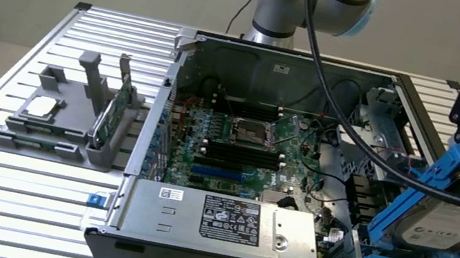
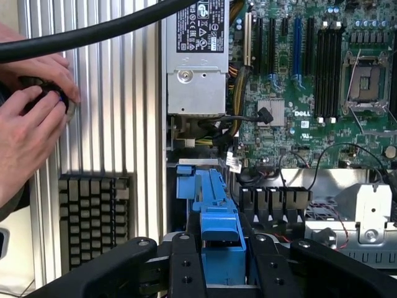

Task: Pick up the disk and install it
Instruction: 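Insert the disk into the insertion slot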

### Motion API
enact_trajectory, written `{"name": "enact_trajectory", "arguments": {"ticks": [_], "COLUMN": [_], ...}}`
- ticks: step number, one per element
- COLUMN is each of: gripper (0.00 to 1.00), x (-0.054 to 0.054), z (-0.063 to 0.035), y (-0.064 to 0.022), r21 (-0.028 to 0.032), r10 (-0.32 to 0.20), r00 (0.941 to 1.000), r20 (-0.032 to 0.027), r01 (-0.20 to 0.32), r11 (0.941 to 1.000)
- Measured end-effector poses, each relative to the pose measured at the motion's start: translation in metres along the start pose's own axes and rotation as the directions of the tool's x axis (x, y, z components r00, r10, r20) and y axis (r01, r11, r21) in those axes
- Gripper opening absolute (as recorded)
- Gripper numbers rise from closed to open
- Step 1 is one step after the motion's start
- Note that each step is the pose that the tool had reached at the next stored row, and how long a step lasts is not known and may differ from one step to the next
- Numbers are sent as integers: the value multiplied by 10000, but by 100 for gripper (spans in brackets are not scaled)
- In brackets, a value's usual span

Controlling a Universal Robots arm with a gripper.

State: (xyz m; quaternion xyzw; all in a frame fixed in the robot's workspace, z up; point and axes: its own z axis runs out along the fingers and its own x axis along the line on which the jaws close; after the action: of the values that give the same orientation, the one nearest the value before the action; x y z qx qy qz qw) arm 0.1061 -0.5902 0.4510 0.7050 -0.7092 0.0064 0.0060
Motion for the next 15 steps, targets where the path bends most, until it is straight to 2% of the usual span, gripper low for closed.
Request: {"name": "enact_trajectory", "arguments": {"ticks": [8,15], "gripper": [33,33], "x": [-3,-19], "z": [84,119], "y": [5,5], "r21": [10,10], "r10": [-9,-9], "r00": [10000,10000], "r20": [2,3], "r01": [9,9], "r11": [10000,10000]}}
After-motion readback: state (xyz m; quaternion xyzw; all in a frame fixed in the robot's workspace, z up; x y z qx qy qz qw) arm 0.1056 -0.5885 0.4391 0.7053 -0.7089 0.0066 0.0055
